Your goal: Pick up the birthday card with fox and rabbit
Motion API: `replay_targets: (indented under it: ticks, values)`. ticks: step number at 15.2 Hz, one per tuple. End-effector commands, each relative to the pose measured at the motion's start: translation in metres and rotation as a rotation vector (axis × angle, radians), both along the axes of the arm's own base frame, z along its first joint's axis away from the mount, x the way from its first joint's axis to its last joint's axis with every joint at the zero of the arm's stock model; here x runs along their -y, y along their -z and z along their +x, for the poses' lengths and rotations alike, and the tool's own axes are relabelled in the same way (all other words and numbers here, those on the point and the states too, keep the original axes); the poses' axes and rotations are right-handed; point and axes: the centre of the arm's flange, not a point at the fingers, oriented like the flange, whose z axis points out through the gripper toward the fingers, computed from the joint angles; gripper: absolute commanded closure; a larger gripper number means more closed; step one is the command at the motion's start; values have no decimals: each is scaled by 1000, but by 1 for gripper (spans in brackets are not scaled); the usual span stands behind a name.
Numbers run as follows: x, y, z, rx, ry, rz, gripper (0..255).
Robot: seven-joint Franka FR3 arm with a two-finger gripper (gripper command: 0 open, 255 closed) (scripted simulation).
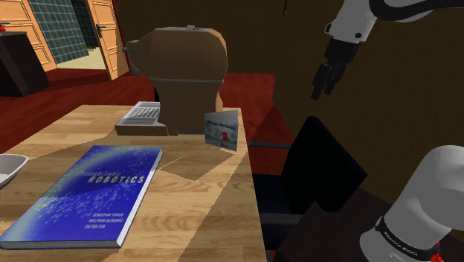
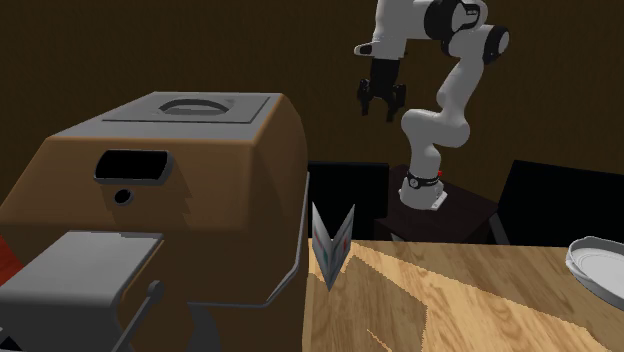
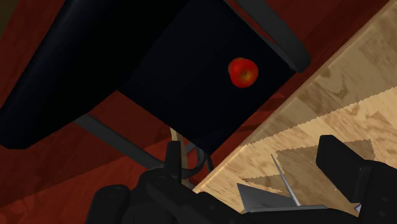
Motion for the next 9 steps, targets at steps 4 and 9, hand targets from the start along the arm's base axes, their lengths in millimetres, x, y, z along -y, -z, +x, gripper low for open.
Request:
replay_targets:
  ticks: [4, 9]
  values:
    - [-14, 14, 35, 2, -51, -12, 0]
    - [-40, 38, 91, 4, -136, -33, 0]
